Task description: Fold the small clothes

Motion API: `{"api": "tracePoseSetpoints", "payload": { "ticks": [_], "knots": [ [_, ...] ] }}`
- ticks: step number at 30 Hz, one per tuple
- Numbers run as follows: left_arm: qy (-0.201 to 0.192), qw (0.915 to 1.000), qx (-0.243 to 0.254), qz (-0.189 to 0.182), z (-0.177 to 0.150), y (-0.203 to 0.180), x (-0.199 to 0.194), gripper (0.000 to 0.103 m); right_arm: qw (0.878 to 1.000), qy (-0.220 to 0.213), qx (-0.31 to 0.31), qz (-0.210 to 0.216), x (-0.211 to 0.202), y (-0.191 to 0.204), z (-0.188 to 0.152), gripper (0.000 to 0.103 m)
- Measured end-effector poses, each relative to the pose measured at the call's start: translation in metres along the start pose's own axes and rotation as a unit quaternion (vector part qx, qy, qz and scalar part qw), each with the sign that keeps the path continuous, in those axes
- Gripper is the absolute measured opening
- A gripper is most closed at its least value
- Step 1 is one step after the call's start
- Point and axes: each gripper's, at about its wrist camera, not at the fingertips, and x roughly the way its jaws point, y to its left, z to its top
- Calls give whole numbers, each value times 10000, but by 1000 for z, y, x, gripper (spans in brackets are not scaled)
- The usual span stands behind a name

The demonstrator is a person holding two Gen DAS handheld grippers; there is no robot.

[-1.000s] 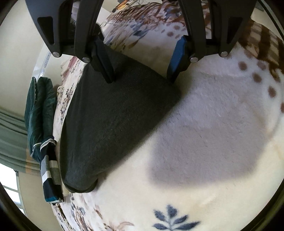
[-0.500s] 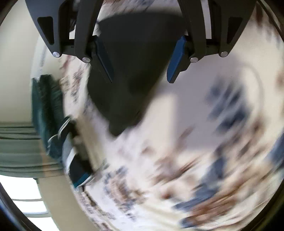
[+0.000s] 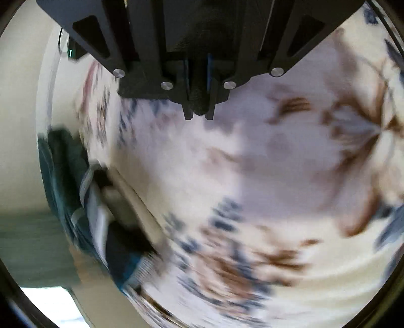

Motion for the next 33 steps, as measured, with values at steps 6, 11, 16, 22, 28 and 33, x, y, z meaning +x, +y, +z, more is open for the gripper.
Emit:
{"api": "tracePoseSetpoints", "payload": {
  "ticks": [6, 11, 16, 22, 28, 33],
  "knots": [
    [116, 9909, -1083, -790, -1, 30, 0, 18, 9999, -4, -132, 63, -10, 1, 3, 58],
    [-300, 9946, -819, -562, -13, 21, -28, 53, 9983, -231, -407, 343, -25, 14, 22, 58],
    [-76, 9982, -517, -310, -16, 13, -23, 53, 9961, -281, -562, 616, -2, 45, 67, 60],
    [200, 9991, -347, -110, -14, 9, -1, 53, 9956, 114, -646, 675, 47, 74, 99, 20],
    [-129, 9996, -245, -29, -11, 3, 2, 8, 9939, -689, -733, 442, -4, 80, 76, 4],
    [-14, 9997, 9, 227, -3, -6, 19, 8, 9937, -925, -608, -152, -8, 67, 64, 3]
  ]
}}
